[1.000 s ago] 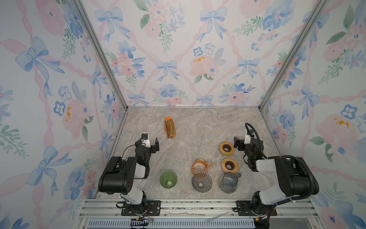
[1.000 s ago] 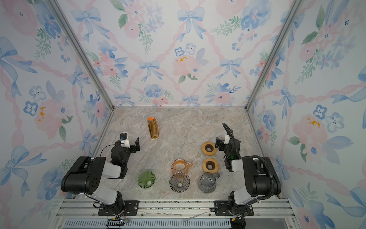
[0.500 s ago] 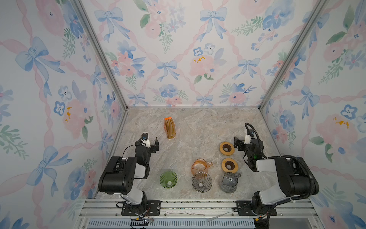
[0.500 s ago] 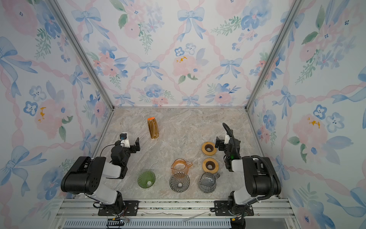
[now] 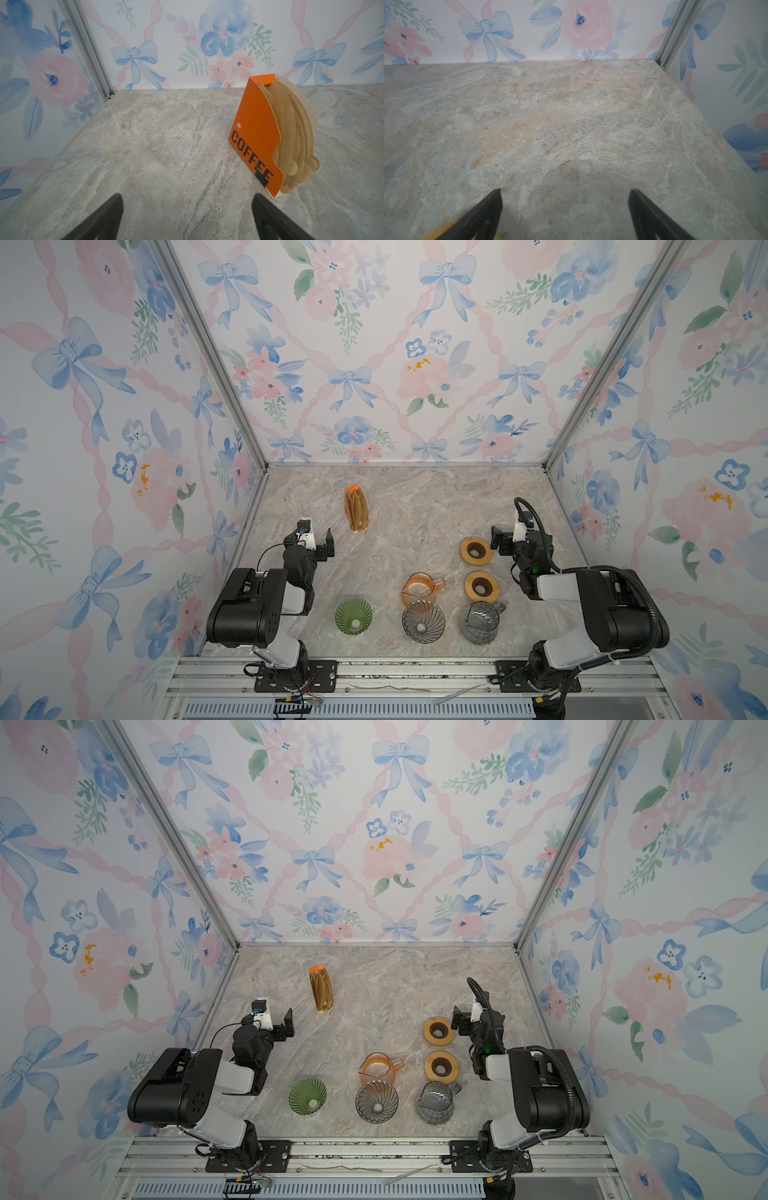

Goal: Place the coffee filter in the dripper

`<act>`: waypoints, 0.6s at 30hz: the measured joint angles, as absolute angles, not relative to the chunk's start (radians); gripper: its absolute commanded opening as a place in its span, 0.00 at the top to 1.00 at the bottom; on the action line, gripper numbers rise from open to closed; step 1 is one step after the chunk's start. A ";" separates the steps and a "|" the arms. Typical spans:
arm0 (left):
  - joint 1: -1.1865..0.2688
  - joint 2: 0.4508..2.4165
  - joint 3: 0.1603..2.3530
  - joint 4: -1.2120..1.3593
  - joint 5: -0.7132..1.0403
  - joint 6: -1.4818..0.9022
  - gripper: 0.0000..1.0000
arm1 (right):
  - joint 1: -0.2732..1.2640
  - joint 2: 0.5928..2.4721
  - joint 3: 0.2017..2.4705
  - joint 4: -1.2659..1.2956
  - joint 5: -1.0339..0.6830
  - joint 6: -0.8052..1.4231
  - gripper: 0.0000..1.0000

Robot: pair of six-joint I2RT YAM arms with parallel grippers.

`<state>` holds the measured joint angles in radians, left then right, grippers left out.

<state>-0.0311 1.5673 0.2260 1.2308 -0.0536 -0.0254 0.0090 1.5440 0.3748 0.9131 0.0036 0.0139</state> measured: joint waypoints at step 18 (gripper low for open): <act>-0.134 1.356 0.345 0.902 -0.223 -0.026 0.02 | 0.034 1.248 0.486 0.542 0.021 0.030 0.04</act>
